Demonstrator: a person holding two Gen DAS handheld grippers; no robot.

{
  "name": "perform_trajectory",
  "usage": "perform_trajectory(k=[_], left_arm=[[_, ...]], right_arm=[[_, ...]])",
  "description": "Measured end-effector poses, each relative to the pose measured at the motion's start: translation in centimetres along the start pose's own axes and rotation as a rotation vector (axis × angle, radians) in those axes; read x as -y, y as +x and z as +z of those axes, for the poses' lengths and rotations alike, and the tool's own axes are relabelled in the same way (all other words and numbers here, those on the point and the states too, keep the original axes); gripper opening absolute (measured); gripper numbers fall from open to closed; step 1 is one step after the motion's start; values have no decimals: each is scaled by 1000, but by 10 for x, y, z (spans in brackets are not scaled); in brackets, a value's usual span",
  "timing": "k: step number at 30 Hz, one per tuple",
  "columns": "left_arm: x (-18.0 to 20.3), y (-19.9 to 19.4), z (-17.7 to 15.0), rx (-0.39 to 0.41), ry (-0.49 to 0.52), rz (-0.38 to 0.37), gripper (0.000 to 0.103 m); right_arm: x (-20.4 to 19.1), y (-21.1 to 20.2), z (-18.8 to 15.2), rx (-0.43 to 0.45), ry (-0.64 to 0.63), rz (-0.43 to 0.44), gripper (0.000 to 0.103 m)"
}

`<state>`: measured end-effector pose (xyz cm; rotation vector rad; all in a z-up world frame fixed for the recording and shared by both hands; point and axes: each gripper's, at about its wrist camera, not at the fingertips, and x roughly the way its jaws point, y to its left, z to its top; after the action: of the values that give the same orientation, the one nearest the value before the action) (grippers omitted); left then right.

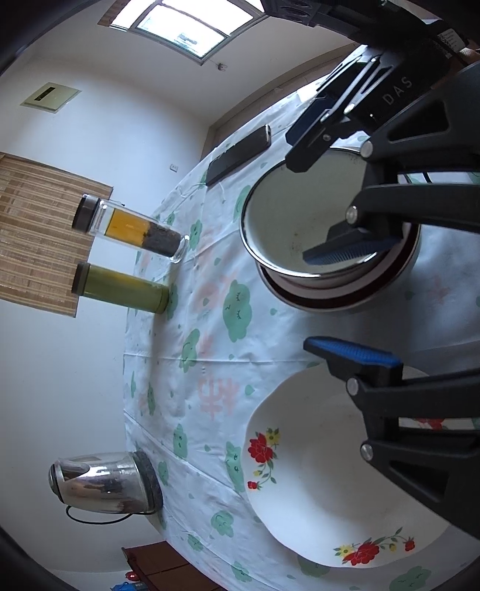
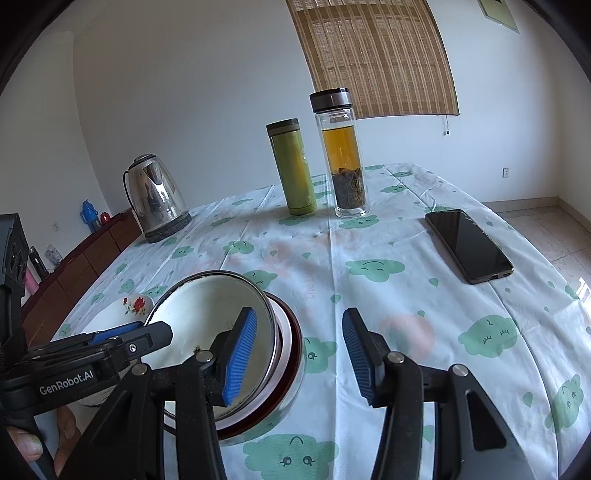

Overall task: Organize plates and bowls
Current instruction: 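Regrasp the nested bowl stack rim with both grippers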

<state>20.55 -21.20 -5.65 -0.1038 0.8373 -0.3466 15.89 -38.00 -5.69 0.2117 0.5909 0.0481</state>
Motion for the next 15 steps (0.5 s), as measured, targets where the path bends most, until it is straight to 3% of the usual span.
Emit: perform_trajectory(k=[8,15], left_arm=[[4,1,-4,-34,20,-13,40],[5,3,-10,-75,19,-52,38]], right_arm=[[1,-1,-2,-26,7,51,51],[3,-5,-10,-66,19,78,44]])
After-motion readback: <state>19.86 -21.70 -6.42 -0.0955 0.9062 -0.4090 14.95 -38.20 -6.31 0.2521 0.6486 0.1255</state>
